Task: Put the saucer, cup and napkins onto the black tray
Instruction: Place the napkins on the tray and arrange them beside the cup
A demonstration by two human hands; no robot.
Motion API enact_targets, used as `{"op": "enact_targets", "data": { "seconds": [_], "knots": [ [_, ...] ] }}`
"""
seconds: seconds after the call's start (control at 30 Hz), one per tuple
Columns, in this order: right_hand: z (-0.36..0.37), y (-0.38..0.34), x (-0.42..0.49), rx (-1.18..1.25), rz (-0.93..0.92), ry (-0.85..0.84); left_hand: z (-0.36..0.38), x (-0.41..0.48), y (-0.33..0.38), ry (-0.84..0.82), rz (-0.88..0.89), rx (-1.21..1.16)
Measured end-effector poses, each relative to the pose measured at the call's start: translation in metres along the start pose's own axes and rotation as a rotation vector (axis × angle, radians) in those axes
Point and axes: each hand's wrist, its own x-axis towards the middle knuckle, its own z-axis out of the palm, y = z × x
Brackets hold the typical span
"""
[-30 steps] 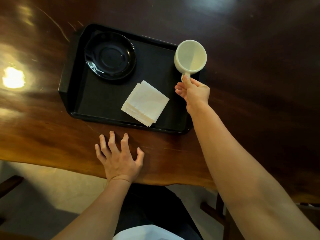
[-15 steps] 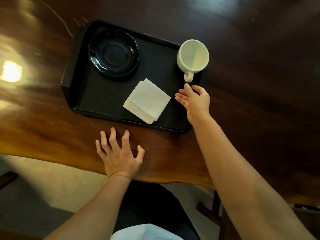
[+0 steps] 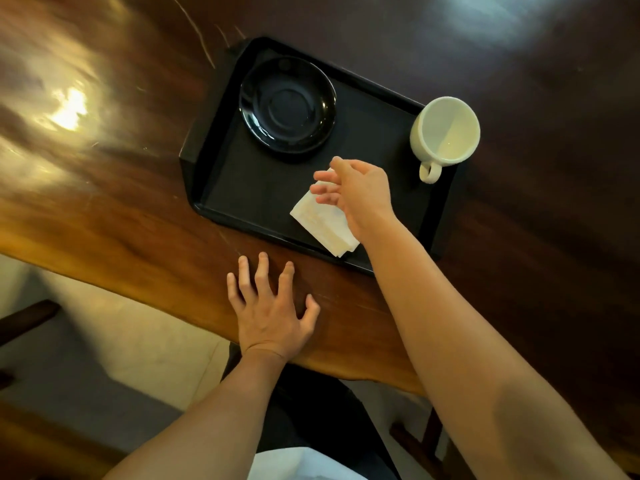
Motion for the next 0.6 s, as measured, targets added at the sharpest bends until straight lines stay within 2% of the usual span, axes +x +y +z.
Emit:
{"op": "enact_targets", "data": {
  "seconds": [0.33, 0.6],
  "knots": [
    [0.041, -0.018, 0.039, -0.142, 0.175, 0.022, -0.002, 0.001, -0.001, -0.025, 0.002, 0.002],
    [0.051, -0.028, 0.041, 0.004, 0.157, 0.030, -0.003, 0.002, -0.002, -0.003, 0.021, 0.006]
  ]
}}
